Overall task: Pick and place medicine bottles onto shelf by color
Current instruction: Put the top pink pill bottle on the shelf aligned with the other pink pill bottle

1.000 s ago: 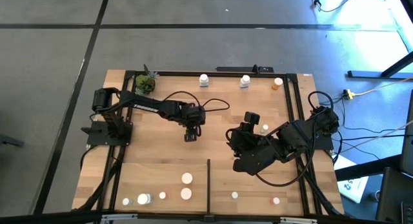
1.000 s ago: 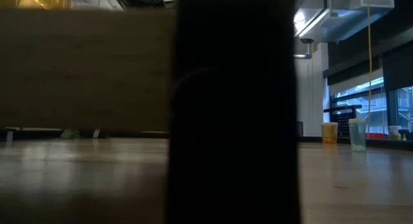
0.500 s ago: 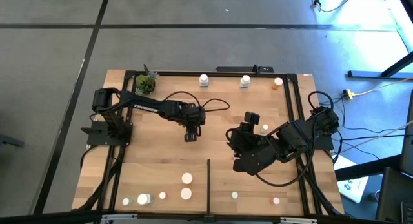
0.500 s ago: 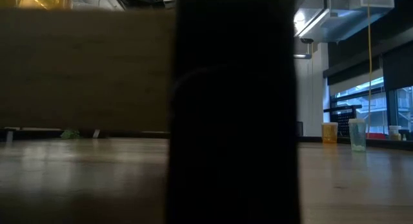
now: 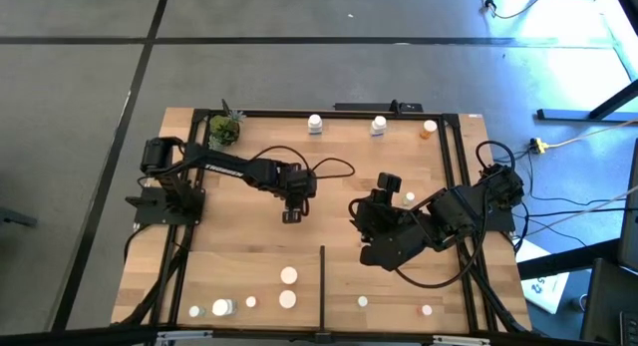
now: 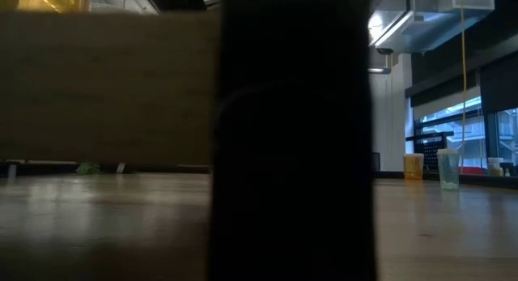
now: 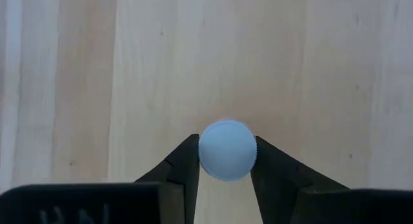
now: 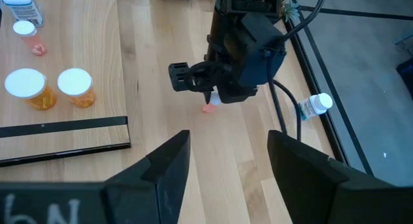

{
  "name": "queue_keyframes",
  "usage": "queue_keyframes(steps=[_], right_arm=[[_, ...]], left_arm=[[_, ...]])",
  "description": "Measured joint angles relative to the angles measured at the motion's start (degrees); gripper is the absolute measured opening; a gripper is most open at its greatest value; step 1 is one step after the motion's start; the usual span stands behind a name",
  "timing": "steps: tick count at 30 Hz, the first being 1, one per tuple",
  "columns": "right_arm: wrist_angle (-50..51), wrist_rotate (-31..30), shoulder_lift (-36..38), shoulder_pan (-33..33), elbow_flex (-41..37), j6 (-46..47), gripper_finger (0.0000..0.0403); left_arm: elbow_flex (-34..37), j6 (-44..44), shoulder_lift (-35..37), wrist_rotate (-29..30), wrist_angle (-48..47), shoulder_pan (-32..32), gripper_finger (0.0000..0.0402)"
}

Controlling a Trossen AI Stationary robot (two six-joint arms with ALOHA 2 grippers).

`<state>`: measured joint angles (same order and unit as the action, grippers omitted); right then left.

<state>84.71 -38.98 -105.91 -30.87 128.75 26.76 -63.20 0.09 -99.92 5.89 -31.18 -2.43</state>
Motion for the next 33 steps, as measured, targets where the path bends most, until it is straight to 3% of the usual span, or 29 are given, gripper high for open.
queue_keyframes(steps=[5, 17, 27, 33], right_arm=[[0.0, 0.0, 0.0, 0.0, 0.02, 0.0, 0.0209], [0.64, 0.1, -0.07, 0.0, 0.08, -0.29, 0.0209], [-0.55, 4.19, -0.04, 0.0, 0.06, -2.76, 0.0209], [-1.52, 5.79, -0.04, 0.0, 0.06, -4.03, 0.0209]], left_arm=[[0.04, -1.47, 0.82, -0.54, -1.68, 1.8, 0.0104], [0.02, -9.79, 10.38, 2.02, -11.13, 8.41, 0.0103], [0.07, -24.26, 19.94, 5.62, -18.53, 20.8, 0.0102], [0.04, -32.45, 21.92, 6.74, -19.92, 29.4, 0.0102]])
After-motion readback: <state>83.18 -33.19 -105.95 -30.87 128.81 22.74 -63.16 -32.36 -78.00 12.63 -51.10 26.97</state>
